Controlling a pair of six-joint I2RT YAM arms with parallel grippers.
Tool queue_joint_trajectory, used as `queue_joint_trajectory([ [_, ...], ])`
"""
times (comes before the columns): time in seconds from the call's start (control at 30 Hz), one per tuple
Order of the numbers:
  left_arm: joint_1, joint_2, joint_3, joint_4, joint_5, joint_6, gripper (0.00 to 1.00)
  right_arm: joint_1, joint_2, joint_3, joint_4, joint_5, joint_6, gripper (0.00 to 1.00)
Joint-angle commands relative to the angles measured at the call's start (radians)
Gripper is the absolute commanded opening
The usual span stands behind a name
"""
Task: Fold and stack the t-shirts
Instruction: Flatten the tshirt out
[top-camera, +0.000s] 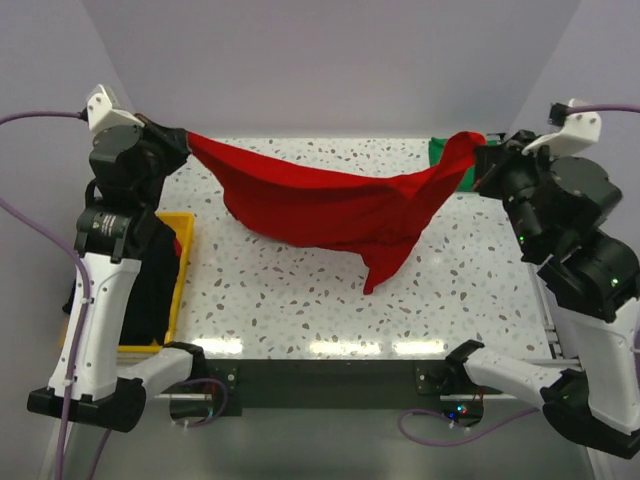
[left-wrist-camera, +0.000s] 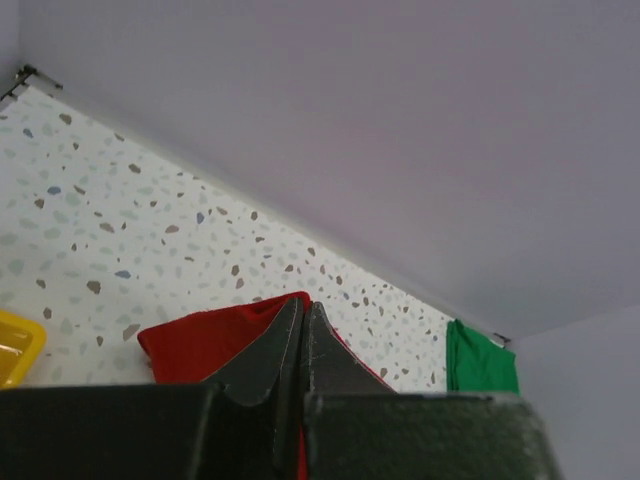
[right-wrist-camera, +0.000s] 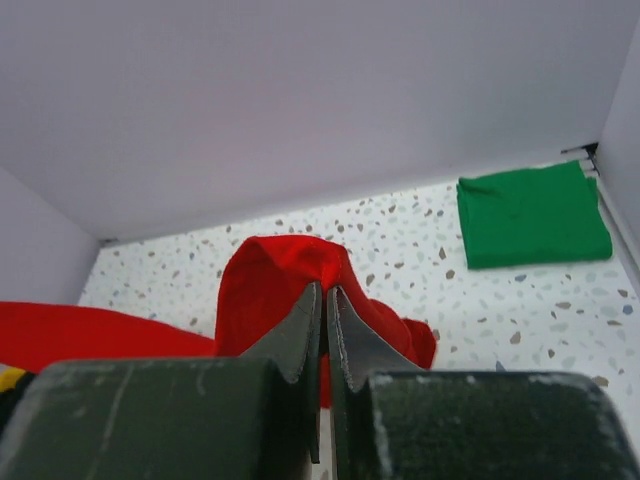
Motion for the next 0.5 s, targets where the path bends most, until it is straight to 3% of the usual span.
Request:
queue_joint_trajectory([
  [0.0, 0.008, -0.031, 0.120, -0.032, 0.005, 0.029, 0.00, -0.002, -0.020, 0.117, -0.016, 0.053, -0.027, 0.00],
  [0.27, 0.008, -0.039, 0.292, -0.029, -0.018, 0.041, 0.00, -0.002, -0.033, 0.225, 0.056, 0.052, -0.050, 0.00],
  [0.47, 0.008, 0.085, 0.318, 0.047, 0.026, 0.012, 0.00, -0.001, 0.058, 0.174, 0.211, 0.076, -0.094, 0.00],
])
